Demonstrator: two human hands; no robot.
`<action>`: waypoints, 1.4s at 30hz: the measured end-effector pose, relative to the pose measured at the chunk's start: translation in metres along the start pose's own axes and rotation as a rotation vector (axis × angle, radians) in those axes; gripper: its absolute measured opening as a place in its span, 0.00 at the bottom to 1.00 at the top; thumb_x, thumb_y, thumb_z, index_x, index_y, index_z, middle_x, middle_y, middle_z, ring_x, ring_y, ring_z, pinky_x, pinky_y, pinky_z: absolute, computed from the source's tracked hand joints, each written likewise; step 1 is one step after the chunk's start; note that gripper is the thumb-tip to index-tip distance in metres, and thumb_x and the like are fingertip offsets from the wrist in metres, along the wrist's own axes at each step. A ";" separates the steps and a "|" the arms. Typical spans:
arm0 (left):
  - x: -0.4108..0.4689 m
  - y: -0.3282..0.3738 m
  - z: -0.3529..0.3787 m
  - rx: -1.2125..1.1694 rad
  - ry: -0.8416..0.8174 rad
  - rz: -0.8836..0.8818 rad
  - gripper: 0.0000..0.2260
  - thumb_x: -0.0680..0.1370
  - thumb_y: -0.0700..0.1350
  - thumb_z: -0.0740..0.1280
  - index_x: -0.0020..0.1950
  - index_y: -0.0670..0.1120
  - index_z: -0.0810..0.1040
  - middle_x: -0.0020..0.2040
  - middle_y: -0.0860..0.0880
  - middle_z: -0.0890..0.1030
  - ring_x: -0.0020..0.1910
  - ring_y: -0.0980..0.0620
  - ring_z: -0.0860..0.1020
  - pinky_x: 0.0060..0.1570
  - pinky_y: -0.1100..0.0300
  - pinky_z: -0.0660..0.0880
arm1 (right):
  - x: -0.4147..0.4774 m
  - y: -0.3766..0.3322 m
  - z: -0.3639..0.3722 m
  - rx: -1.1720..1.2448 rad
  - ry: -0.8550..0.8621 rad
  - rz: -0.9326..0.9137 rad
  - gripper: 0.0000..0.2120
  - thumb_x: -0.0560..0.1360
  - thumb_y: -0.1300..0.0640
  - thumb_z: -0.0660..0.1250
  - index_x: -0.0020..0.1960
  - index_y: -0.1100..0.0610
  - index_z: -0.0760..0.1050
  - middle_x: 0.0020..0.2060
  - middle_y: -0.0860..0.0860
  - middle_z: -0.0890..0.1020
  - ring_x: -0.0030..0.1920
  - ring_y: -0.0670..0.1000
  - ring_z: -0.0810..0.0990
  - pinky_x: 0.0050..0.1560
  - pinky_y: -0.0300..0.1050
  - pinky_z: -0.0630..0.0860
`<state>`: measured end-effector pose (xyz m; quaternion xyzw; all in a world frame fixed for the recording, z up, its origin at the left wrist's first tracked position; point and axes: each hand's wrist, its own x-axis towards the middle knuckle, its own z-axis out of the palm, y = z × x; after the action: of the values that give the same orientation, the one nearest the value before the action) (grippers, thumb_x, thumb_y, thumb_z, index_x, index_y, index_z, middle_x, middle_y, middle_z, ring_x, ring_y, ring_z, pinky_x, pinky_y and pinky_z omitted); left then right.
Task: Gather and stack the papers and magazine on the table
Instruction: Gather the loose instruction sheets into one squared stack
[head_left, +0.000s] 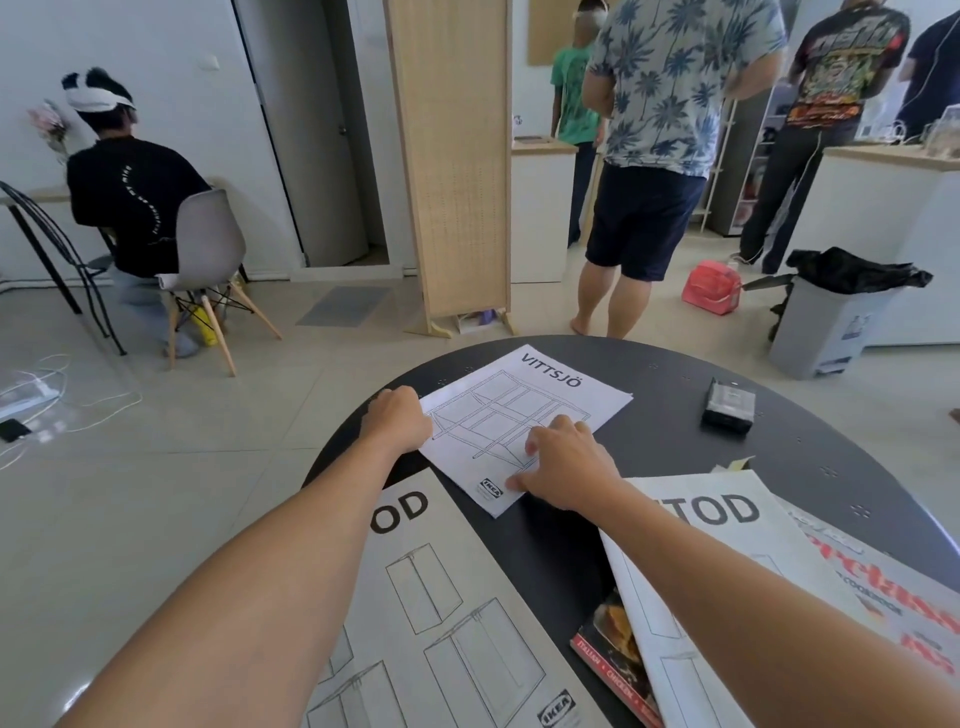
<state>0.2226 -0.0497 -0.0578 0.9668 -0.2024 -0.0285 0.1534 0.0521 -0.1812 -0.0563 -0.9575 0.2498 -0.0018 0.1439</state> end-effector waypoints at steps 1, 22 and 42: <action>0.000 0.001 -0.001 -0.044 0.018 0.007 0.05 0.78 0.41 0.63 0.43 0.41 0.73 0.53 0.38 0.80 0.52 0.38 0.78 0.40 0.53 0.69 | -0.001 0.001 0.000 0.006 -0.001 -0.003 0.28 0.71 0.39 0.71 0.64 0.53 0.74 0.62 0.53 0.72 0.63 0.55 0.70 0.61 0.54 0.74; -0.147 -0.060 -0.069 -1.164 -0.121 -0.202 0.05 0.80 0.42 0.67 0.50 0.41 0.80 0.37 0.45 0.81 0.30 0.51 0.78 0.29 0.60 0.75 | -0.048 -0.022 -0.032 1.090 -0.068 0.136 0.16 0.76 0.70 0.63 0.62 0.59 0.71 0.57 0.57 0.81 0.55 0.60 0.81 0.52 0.59 0.80; -0.243 -0.121 -0.022 -0.731 -0.146 -0.461 0.07 0.75 0.44 0.68 0.40 0.41 0.80 0.35 0.42 0.85 0.23 0.48 0.75 0.24 0.66 0.61 | -0.113 -0.048 -0.006 0.215 -0.264 -0.105 0.24 0.67 0.58 0.78 0.60 0.59 0.74 0.55 0.54 0.82 0.55 0.56 0.81 0.59 0.52 0.77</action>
<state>0.0485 0.1592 -0.0756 0.8643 0.0320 -0.1999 0.4605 -0.0244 -0.0882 -0.0295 -0.9403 0.1767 0.0900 0.2765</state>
